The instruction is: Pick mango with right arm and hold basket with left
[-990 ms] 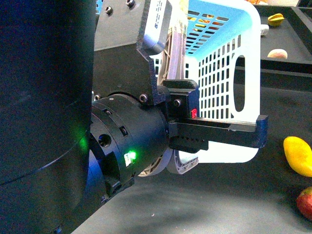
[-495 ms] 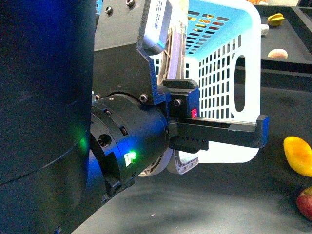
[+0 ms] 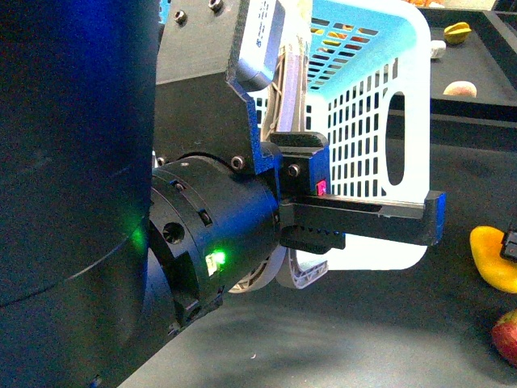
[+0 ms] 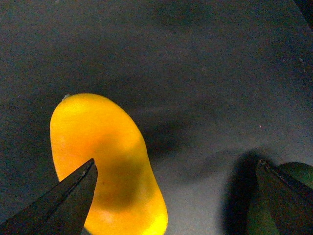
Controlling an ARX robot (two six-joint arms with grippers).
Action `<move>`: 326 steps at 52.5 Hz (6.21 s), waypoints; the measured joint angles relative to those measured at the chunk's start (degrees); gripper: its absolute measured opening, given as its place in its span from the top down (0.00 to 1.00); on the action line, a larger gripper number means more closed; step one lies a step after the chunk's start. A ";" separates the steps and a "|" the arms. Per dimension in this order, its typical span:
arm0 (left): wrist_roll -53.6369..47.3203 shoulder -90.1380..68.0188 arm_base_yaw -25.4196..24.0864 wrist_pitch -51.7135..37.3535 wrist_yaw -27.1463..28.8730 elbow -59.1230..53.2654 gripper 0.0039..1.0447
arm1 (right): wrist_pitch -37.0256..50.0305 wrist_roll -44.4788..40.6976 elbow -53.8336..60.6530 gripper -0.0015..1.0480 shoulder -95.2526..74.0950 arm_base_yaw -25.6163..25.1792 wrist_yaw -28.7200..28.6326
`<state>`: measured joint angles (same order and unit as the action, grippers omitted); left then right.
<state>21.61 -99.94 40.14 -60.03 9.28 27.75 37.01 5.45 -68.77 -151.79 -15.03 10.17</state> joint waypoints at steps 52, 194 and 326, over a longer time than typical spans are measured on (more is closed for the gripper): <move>0.00 0.00 0.00 0.00 -0.04 0.00 0.95 | -4.11 4.22 -13.16 0.08 -8.74 5.70 12.57; 0.00 0.00 0.00 0.00 0.02 0.00 0.95 | 5.35 19.12 28.81 0.47 38.53 12.09 -23.65; 0.94 0.00 0.00 0.39 -0.02 -0.44 0.95 | -22.36 -2.54 64.74 0.49 133.28 29.66 3.78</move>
<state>22.55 -99.94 40.14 -59.64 9.26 27.31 14.66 2.92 -4.03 -18.50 14.63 13.96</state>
